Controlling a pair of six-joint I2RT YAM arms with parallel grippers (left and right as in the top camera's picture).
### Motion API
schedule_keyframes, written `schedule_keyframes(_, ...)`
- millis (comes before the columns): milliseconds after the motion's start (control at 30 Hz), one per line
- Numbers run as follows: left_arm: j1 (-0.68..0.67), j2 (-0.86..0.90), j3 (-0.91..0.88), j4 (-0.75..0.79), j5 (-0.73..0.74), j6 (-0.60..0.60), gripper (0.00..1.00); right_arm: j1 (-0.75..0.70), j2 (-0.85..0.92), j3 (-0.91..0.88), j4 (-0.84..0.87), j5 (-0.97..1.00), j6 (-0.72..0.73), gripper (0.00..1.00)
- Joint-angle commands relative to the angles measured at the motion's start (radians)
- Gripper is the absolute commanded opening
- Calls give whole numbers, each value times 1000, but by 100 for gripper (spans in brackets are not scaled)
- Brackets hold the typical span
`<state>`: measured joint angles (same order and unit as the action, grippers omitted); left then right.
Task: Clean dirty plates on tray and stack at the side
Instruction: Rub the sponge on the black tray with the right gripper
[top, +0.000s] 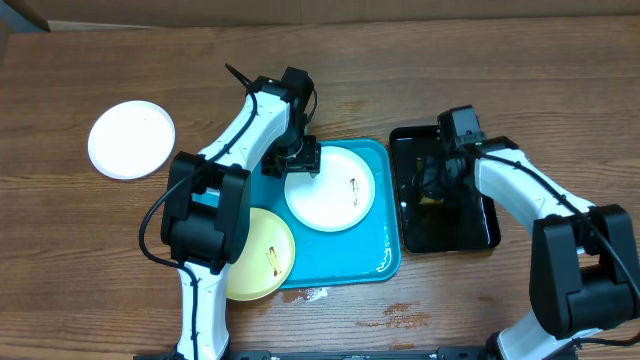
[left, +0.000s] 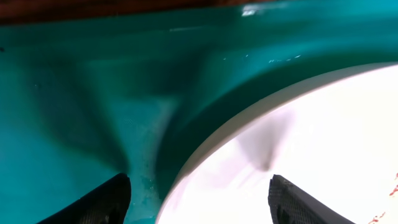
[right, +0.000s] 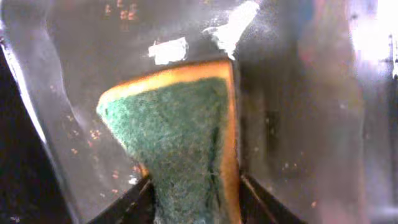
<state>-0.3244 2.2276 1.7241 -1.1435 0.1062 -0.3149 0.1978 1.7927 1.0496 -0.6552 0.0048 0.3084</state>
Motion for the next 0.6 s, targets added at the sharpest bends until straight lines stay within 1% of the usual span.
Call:
schedule_keyframes(0, 3, 19, -23, 5, 17, -8, 72, 4, 2, -42, 20, 18, -1, 13)
schedule_keyframes(67, 3, 19, -28, 9, 18, -8, 72, 4, 2, -51, 34, 18, -1, 11)
schedule_keyframes(100, 3, 19, -29, 12, 18, -7, 72, 4, 1, -50, 45, 18, -1, 21)
schedule_keyframes(167, 3, 19, -29, 15, 18, -8, 73, 4, 1, -27, 35, 17, -1, 73)
schedule_keyframes(200, 3, 19, -29, 16, 18, -7, 73, 4, 1, -10, 17, 17, -1, 76)
schedule_keyframes(267, 3, 19, -29, 18, 17, -7, 73, 4, 1, 18, 6, 17, -2, 77)
schedule_keyframes(333, 3, 19, -29, 19, 18, -8, 73, 4, 1, 19, 31, 18, -2, 79)
schedule_keyframes(567, -2, 20, -29, 21, 18, -8, 72, 4, 9, -31, 192, 45, -1, 77)
